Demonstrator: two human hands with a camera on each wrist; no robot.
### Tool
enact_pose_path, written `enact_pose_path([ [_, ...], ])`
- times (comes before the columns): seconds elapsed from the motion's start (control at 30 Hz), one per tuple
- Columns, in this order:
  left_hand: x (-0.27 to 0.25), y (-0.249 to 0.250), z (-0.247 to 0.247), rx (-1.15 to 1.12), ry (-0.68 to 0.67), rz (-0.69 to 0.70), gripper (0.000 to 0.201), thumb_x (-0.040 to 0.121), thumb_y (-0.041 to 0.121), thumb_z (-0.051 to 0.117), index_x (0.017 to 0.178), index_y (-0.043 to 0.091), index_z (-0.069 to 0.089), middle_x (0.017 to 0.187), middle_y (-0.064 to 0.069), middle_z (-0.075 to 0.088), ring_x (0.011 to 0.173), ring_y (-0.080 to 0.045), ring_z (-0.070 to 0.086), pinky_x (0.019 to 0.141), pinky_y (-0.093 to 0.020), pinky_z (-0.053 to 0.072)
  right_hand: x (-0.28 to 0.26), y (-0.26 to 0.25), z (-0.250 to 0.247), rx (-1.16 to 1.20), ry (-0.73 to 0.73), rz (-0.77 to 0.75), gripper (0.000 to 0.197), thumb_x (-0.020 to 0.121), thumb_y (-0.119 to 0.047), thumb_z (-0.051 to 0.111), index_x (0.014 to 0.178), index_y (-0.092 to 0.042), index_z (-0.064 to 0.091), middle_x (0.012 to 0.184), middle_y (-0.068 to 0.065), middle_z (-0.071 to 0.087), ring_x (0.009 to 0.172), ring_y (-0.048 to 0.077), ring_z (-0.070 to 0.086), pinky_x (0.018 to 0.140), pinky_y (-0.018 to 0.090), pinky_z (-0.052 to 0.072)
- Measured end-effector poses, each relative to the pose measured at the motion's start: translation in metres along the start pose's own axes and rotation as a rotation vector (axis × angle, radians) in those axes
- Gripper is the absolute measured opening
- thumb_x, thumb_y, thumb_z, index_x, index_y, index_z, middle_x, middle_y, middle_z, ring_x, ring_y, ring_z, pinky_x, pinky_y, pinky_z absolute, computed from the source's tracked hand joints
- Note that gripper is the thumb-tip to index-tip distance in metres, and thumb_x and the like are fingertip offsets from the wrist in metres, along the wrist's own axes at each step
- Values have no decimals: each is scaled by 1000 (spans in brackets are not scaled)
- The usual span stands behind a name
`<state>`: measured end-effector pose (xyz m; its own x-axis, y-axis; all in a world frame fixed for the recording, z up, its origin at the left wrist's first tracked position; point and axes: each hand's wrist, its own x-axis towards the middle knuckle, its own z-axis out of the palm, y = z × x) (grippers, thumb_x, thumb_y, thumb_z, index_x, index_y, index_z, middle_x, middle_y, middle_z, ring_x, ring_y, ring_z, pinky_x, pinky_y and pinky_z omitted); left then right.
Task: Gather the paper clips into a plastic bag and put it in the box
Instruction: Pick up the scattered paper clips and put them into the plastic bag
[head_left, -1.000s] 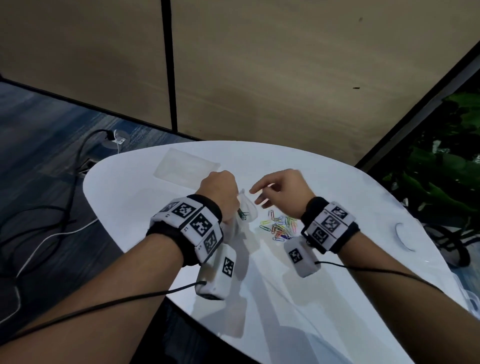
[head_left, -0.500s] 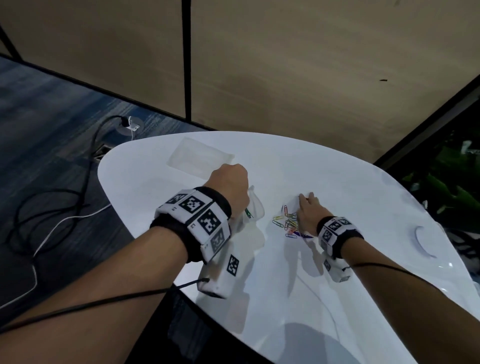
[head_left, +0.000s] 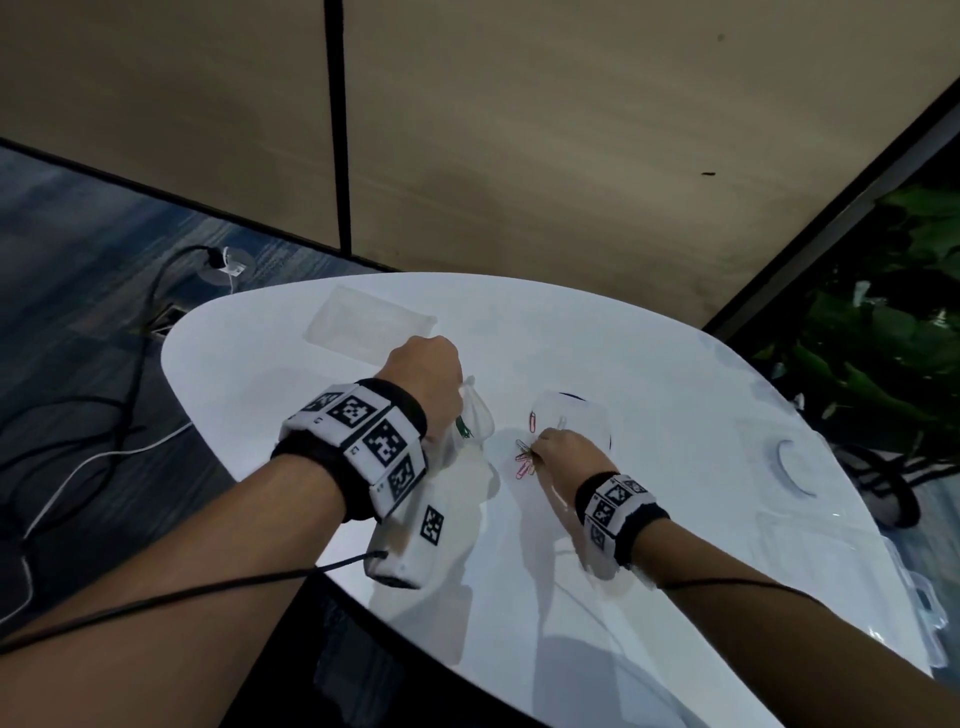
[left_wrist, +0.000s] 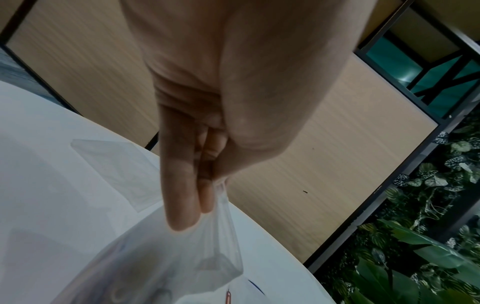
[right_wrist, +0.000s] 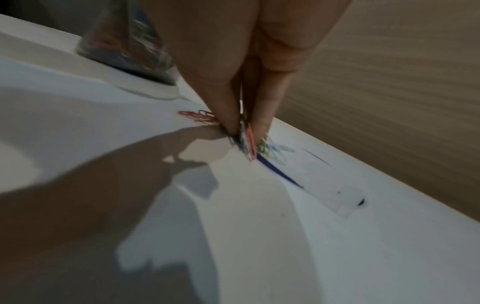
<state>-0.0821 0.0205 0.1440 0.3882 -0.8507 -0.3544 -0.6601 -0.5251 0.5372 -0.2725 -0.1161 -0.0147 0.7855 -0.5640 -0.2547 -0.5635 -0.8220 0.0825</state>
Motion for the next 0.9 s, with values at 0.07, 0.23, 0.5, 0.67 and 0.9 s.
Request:
enact_pose_path([
  [0.07, 0, -1, 0, -6, 2, 5, 31, 94, 1, 51, 120, 0, 68, 108, -20, 73, 99, -36, 74, 91, -43, 61, 5, 4, -9, 168, 30, 149, 24, 92, -9, 50, 97, -11, 73, 99, 7, 70, 92, 26, 66, 77, 27, 48],
  [0.23, 3, -1, 1, -20, 1, 11, 29, 97, 5, 51, 123, -1, 65, 112, -21, 72, 101, -37, 73, 93, -44, 60, 10, 28, -30, 930, 112, 608, 8, 77, -10, 77, 82, -16, 80, 80, 2, 76, 74, 17, 71, 86, 23, 54],
  [0.5, 4, 4, 3, -1, 20, -11, 30, 97, 3, 50, 122, 1, 65, 117, -19, 69, 102, -37, 72, 93, -43, 60, 4, -10, -106, 1912, 99, 482, 16, 86, 1, 67, 101, 8, 69, 90, 14, 73, 79, 16, 72, 70, 18, 59],
  [0.67, 2, 5, 3, -18, 37, -19, 30, 94, 4, 55, 122, 2, 66, 115, -19, 70, 101, -38, 72, 91, -43, 61, 5, -55, -120, 1845, -25, 320, 18, 85, 1, 68, 102, 7, 70, 99, 15, 73, 85, 19, 71, 73, 20, 57],
  [0.9, 6, 2, 2, -72, 42, -36, 31, 92, 2, 58, 122, 2, 65, 117, -19, 68, 100, -37, 72, 91, -43, 61, 7, -75, -110, 1042, 169, 232, 17, 82, -5, 69, 93, -14, 79, 81, 1, 76, 71, 9, 71, 75, 21, 59],
])
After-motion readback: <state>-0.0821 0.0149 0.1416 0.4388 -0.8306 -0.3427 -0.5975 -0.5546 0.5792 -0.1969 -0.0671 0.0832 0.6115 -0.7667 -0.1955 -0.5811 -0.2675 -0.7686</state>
